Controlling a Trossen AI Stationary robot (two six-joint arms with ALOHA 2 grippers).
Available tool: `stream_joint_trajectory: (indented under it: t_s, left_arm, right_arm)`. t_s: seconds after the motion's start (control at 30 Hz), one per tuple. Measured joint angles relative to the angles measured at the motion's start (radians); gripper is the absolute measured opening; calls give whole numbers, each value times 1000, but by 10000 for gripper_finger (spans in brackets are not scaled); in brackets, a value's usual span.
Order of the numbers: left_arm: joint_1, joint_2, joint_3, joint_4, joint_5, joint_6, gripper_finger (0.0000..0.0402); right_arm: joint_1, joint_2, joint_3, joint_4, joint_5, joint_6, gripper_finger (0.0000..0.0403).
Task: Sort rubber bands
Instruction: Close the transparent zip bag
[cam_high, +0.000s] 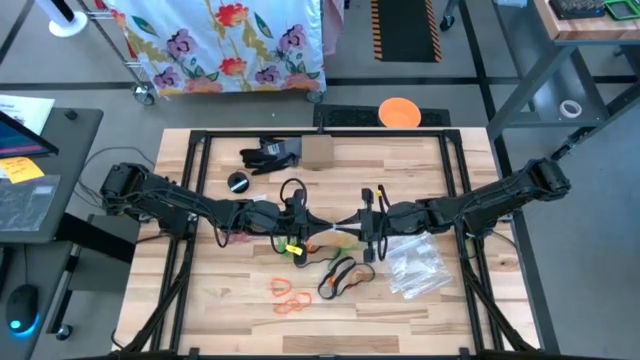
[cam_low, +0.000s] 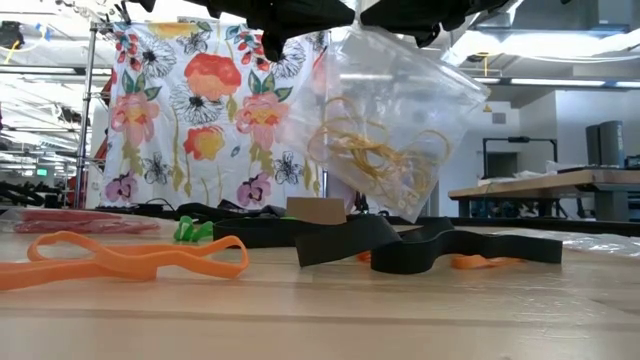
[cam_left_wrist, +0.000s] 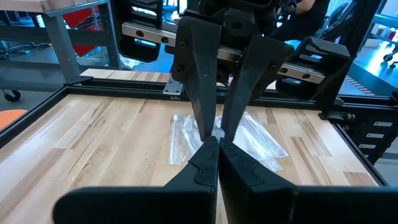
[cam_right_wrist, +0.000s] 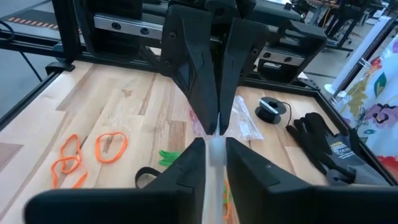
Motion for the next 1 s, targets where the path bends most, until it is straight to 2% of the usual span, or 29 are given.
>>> stream_joint_trajectory:
  t_s: [0.2,1.0]
  left_arm:
    - [0,0,0,-1,0,6,0]
    - [-15,-5,0,11,-1,19,0]
  right_arm:
    - [0,0,0,-3,0,-1,13]
    - [0,-1,1,-53,-1,-1,17]
